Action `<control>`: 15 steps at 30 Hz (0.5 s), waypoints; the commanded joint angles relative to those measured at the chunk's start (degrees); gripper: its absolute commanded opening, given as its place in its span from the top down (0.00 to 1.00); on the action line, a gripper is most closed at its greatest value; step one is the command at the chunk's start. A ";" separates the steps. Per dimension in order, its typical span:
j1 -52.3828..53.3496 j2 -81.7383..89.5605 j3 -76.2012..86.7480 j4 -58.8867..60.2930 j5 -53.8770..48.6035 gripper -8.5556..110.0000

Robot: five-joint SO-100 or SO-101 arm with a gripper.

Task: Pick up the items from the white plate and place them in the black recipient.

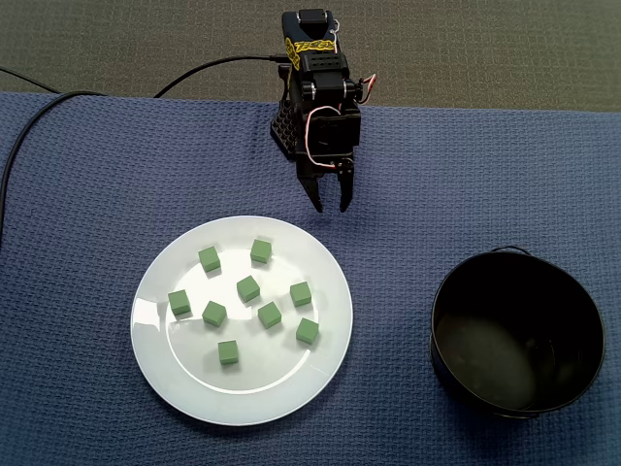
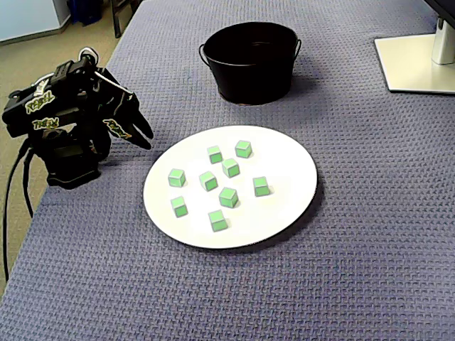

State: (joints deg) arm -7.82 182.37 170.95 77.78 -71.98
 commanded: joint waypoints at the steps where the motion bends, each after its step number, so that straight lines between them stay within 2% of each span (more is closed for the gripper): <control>1: 7.38 -5.19 -15.56 13.89 -1.58 0.63; 10: 7.91 -6.33 -15.38 12.66 -1.49 0.63; 15: 11.51 -10.90 -21.27 12.48 -2.29 0.63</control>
State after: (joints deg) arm 0.44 174.90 155.39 88.33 -73.12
